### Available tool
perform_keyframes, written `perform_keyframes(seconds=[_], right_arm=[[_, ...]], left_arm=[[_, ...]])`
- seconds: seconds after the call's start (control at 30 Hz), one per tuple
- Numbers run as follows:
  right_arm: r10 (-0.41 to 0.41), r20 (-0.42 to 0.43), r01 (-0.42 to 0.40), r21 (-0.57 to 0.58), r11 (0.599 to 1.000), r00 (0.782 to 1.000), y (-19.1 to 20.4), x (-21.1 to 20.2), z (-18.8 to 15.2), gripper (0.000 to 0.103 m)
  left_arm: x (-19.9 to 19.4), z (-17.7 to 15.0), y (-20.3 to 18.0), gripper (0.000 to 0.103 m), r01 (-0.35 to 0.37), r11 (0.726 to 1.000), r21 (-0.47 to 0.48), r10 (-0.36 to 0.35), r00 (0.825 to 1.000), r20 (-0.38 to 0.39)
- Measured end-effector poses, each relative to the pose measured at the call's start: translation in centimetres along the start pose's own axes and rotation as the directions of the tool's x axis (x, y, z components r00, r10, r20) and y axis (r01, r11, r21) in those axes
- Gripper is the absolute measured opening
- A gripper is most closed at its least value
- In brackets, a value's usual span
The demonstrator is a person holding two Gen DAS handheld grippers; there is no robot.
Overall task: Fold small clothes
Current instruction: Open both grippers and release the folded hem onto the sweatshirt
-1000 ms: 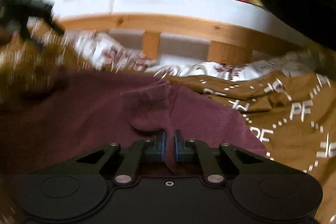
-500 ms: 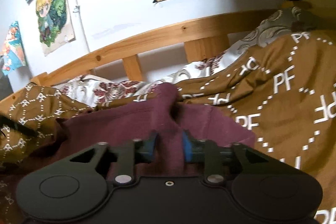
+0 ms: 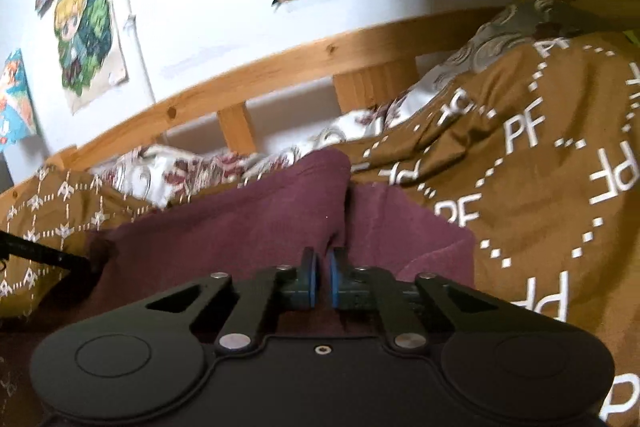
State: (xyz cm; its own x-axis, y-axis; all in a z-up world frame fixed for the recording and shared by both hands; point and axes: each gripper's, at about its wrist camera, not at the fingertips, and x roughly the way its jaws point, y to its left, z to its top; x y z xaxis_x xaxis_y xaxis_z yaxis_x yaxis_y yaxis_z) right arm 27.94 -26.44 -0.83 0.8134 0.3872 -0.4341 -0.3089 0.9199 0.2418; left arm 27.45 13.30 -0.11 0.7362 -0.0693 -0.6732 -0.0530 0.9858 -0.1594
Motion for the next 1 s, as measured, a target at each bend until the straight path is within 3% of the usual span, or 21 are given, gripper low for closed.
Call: perform_keyframes(seconds=[0.1, 0.23, 0.43, 0.67, 0.73, 0.8, 0.83, 0.9, 1.0], right_arm=[[-0.037, 0.065, 0.039, -0.04, 0.998, 0.997, 0.4, -1.3, 0.4, 0.005], [-0.09, 0.107, 0.096, -0.056, 0.994, 0.99, 0.8, -2.5, 0.8, 0.005], [-0.13, -0.007, 0.13, 0.029, 0.991, 0.991, -0.5, -0.9, -0.3, 0.005], [-0.119, -0.035, 0.122, 0.075, 0.99, 0.992, -1.0, -0.4, -0.8, 0.011], [-0.127, -0.036, 0.129, 0.078, 0.989, 0.991, -0.9, -0.5, -0.6, 0.014], [-0.134, -0.036, 0.136, 0.074, 0.988, 0.99, -0.7, -0.7, -0.5, 0.018], [-0.137, -0.035, 0.139, 0.07, 0.988, 0.99, -0.6, -0.8, -0.5, 0.021], [-0.147, -0.031, 0.148, 0.059, 0.987, 0.989, -0.3, -1.1, -0.2, 0.034], [-0.154, -0.018, 0.155, 0.042, 0.987, 0.988, 0.3, -1.7, 0.0, 0.051]], left_arm=[[-0.8, 0.4, 0.3, 0.002, -0.022, 1.0, -0.019, 0.023, 0.998, 0.066], [0.5, 0.1, 0.7, 0.002, -0.094, 0.996, -0.008, 0.095, 0.995, 0.034], [2.4, -0.5, 2.6, 0.002, -0.154, 0.984, -0.088, 0.153, 0.988, -0.016], [2.5, -0.5, 3.9, 0.004, -0.112, 0.986, -0.121, 0.106, 0.993, -0.06], [1.6, -0.3, 4.0, 0.02, -0.092, 0.988, -0.126, 0.086, 0.995, -0.049], [0.6, -0.2, 4.2, 0.073, -0.077, 0.988, -0.132, 0.075, 0.997, -0.025], [0.1, -0.2, 4.3, 0.082, -0.08, 0.987, -0.139, 0.08, 0.997, -0.003], [-1.1, -0.3, 4.5, 0.09, -0.074, 0.987, -0.142, 0.08, 0.996, 0.04], [-1.8, -0.6, 4.8, 0.094, -0.048, 0.99, -0.133, 0.051, 0.998, 0.02]])
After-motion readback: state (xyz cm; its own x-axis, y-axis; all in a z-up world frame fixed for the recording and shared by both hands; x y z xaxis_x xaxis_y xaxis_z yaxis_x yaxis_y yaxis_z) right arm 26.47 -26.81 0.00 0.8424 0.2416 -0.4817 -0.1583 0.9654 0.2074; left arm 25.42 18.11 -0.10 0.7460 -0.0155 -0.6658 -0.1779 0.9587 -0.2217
